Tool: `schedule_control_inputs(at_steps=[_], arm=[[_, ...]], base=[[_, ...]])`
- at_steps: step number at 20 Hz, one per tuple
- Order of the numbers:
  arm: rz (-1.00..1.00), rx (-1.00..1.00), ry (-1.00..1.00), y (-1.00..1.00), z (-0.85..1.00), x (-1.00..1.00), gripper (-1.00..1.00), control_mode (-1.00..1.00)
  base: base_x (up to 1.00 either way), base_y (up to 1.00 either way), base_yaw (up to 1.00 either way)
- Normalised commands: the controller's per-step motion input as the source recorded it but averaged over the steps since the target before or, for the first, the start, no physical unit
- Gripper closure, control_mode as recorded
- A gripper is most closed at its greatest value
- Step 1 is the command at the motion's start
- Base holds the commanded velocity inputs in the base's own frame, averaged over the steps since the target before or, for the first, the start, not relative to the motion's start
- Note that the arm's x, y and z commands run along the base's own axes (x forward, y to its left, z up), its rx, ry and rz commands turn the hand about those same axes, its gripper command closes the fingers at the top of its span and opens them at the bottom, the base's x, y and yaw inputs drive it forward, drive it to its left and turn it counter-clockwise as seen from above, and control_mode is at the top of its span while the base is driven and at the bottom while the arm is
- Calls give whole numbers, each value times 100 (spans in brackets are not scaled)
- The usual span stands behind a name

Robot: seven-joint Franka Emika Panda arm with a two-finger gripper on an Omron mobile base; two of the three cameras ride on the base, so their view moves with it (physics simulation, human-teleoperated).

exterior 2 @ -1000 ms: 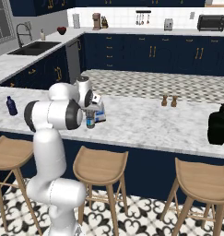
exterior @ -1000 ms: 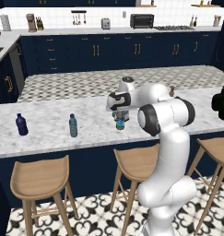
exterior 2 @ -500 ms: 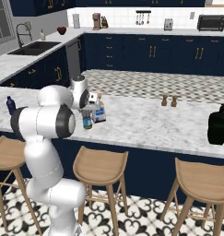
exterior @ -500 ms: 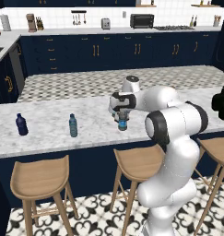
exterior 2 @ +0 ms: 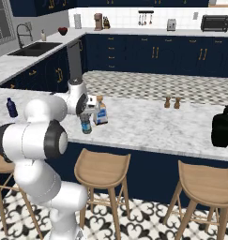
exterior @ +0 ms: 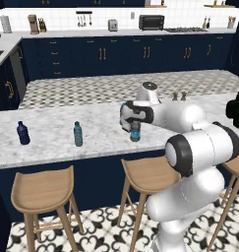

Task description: Move the plastic bottles in the middle to the plastics group, and the glass bottles in the middle to the glass group.

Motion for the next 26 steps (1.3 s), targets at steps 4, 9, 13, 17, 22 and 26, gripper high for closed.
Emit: schedule_control_inputs(at_steps=[4, 9, 13, 17, 22, 26], arm=[[0, 0, 0, -3, 31, -30, 100, -100], [0, 5, -9, 67, 11, -15, 100, -100], [0, 11, -3, 74, 7, -1, 100, -100], [0, 16, 0, 75, 0, -20, 100, -100], [0, 11, 0, 91, 0, -20, 100, -100], [0, 3, 0, 92, 0, -27, 100, -100]], base=[[0, 0, 0], [0, 0, 0], [0, 0, 0], [0, 0, 0], [0, 0, 0], [0, 0, 0]])
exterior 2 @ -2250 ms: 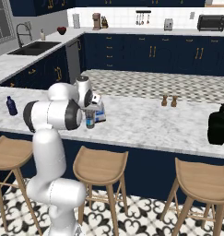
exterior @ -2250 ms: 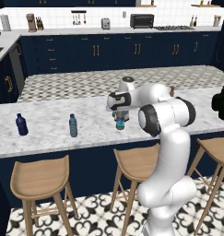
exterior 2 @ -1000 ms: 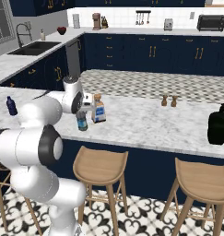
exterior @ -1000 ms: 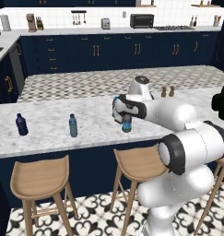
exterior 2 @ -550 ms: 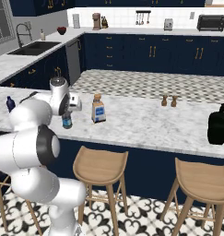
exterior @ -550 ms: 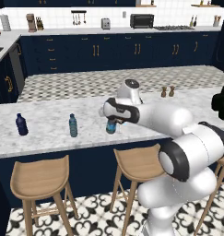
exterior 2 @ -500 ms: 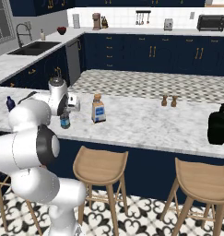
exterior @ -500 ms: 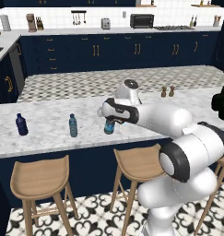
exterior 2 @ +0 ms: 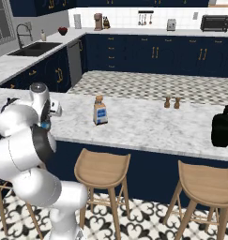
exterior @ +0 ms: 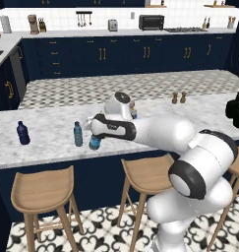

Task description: Move the plastic bottles in the middle to the plastics group, and the glass bottles in the middle to the glass group.

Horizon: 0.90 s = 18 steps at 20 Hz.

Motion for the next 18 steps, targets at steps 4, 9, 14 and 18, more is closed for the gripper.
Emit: schedule_control_inputs(at_steps=[4, 9, 14, 18], arm=[[0, 0, -1, 92, 2, -7, 100, -100], [0, 0, -1, 89, 1, 1, 100, -100], [0, 0, -4, 67, 0, 21, 100, -100], [0, 0, -1, 46, 1, 24, 100, -100]], base=[[0, 0, 0], [0, 0, 0], [0, 0, 0], [0, 0, 0]])
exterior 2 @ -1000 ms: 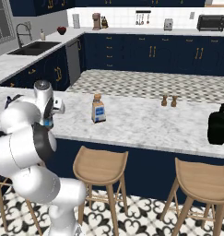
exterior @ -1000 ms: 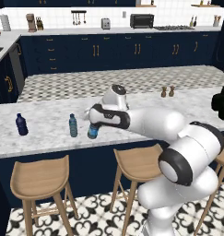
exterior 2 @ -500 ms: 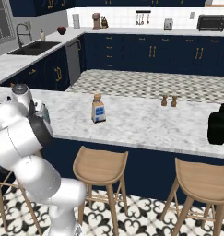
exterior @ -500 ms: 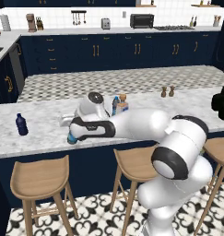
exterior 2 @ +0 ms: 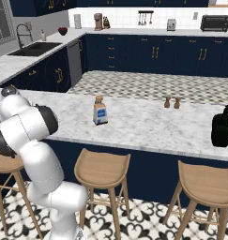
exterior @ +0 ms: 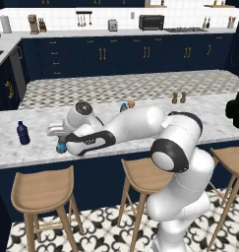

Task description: Move the plastic bottles in the middle to the plastics group, and the glass bottles in the middle to the glass group.

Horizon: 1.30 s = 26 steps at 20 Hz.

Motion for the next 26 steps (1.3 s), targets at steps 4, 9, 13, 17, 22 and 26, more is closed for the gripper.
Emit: schedule_control_inputs(at_steps=[4, 9, 13, 17, 22, 26], arm=[[0, -1, 0, 33, -4, 31, 100, -100], [0, -3, -1, 13, -22, 31, 100, -100], [0, -2, -8, 12, -27, 23, 100, -100], [0, 0, -4, 14, -15, 32, 100, -100], [0, 0, 0, 11, -24, 20, 100, -100], [0, 0, 0, 11, -17, 28, 100, -100]], base=[[0, 0, 0], [0, 0, 0], [0, 0, 0], [0, 0, 0], [0, 0, 0], [0, 0, 0]])
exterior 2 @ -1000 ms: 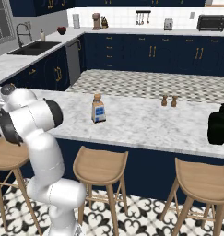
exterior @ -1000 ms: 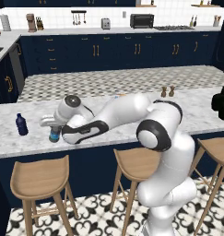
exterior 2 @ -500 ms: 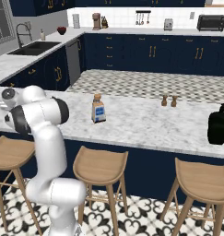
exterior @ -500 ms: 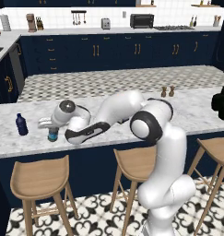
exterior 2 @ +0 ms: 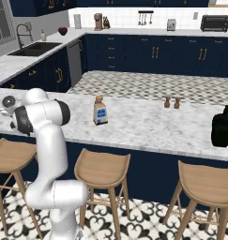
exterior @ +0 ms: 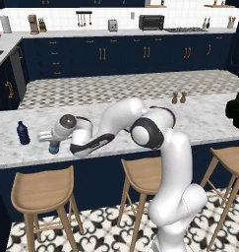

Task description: Move the plastic bottles in the middle to the plastics group, and the glass bottles in the middle to the glass group.

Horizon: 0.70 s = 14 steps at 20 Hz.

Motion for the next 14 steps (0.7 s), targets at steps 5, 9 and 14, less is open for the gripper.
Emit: schedule_control_inputs(at_steps=[5, 9, 14], arm=[[0, 0, 0, 4, -11, 31, 100, -100], [0, 0, 0, 2, -17, 25, 100, -100], [0, 0, 1, 0, -26, 21, 100, -100]], base=[[0, 0, 0], [0, 0, 0], [0, 0, 0]])
